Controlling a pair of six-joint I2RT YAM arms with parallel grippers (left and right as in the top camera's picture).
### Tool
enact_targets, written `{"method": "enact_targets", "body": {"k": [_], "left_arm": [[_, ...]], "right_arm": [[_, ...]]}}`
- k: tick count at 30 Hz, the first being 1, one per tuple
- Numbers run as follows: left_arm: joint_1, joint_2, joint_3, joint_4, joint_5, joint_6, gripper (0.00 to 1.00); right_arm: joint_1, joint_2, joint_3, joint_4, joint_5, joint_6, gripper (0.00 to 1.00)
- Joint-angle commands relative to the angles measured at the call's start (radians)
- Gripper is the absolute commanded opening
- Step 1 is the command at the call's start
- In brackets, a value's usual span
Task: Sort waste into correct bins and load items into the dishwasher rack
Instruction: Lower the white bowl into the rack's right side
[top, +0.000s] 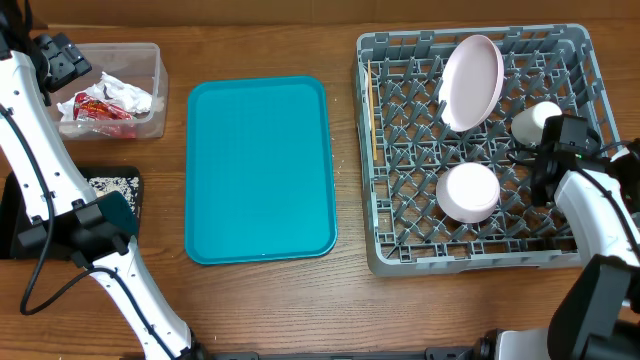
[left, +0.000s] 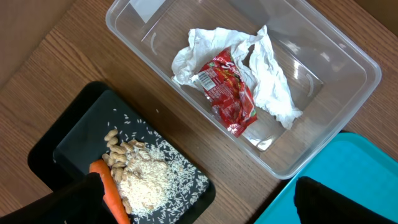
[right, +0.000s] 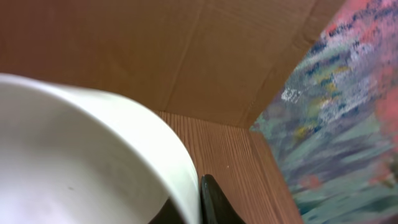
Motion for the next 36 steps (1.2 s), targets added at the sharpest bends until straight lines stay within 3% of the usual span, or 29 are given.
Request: {"method": "enact_targets", "body": {"k": [1, 13, 20, 36], "left_arm": [[-0.002, -0.004, 0.009, -0.002, -0.013, -0.002, 1.0], [-0.002, -0.004, 0.009, -0.002, -0.013, -0.002, 1.0], [-0.002, -0.005, 0.009, -0.002, -0.013, -0.002, 1.0], [-0.002, -0.004, 0.009, -0.002, -0.013, -0.002, 1.0]], "right_arm": [[-0.004, 0.057, -0.011, 0.026, 0.014, -0.119, 0.09], [0.01, 0.109, -0.009, 0.034, 0.007, -0.124, 0.15], [0.103, 0.109, -0.006, 0.04, 0.007, -0.124, 0.21], [0.226, 0.096, -0.002, -0.014, -0.082, -0.124, 0.22]]}}
